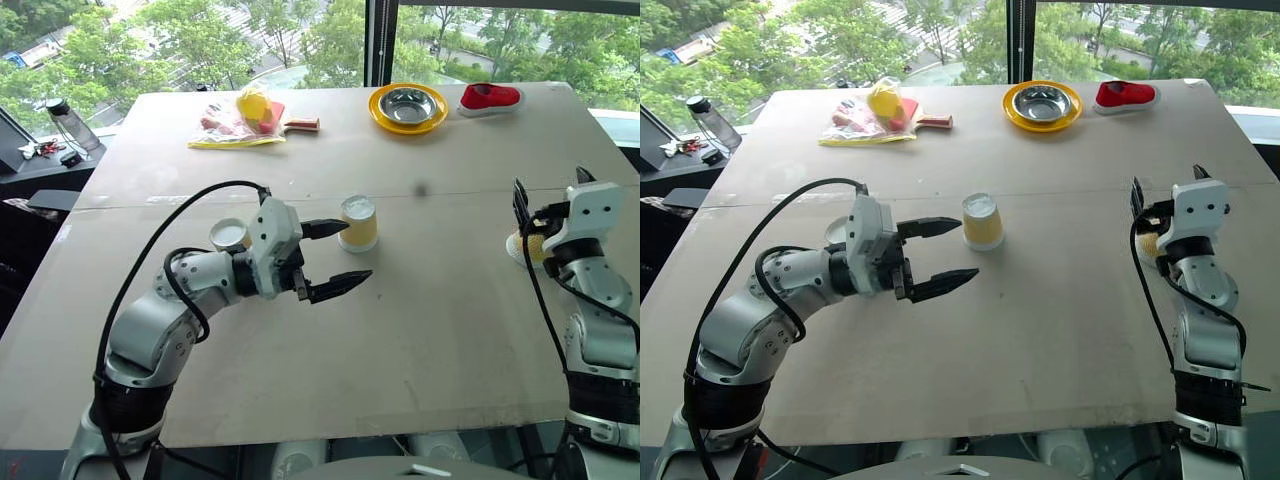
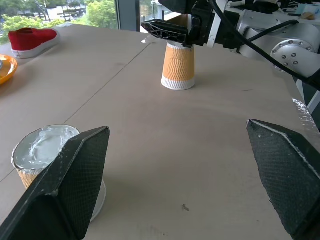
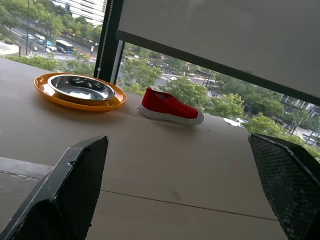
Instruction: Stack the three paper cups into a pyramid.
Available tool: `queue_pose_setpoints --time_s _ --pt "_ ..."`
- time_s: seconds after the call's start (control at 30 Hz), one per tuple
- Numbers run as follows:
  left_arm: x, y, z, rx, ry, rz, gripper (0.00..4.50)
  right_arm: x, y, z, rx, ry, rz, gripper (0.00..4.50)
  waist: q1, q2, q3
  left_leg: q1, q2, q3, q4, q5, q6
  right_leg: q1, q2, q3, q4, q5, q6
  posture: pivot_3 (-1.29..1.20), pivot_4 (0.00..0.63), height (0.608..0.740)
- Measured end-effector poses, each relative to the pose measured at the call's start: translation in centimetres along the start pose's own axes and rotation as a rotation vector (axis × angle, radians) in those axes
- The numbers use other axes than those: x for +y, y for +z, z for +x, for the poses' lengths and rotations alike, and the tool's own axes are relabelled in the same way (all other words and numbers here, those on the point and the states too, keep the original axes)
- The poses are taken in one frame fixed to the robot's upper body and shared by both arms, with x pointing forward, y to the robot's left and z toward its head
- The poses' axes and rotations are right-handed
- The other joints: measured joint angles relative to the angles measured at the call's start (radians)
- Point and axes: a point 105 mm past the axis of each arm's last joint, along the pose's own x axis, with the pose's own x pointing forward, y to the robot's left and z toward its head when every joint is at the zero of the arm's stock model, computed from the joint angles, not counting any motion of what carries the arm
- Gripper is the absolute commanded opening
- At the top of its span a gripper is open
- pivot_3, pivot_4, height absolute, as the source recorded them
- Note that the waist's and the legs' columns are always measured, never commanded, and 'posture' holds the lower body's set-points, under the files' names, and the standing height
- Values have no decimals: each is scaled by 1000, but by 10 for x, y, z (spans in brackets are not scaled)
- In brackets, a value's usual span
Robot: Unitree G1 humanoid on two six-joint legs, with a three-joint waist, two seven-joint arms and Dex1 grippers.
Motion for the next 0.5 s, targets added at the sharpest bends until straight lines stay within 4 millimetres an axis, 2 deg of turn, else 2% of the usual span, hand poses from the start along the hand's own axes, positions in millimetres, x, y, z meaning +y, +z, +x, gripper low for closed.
queue_pose_setpoints --time_s 0.13,0.3,0.5 --pt "2 5 1 -2 -6 11 4500 -3 -12 -5 48 -31 12 4439 0 0 0 0 1 1 1 -1 2 0 -1 1 0 0 0 0 150 740" --pt "3 4 -1 16 -1 5 4500 -11 -26 -10 117 -130 144 4439 2 0 0 0 1 0 1 -1 2 0 -1 1 0 0 0 0 150 740" --pt "7 6 -5 20 30 11 4500 -12 -33 -11 159 -160 170 4439 2 0 0 0 1 0 1 -1 2 0 -1 1 0 0 0 0 150 740"
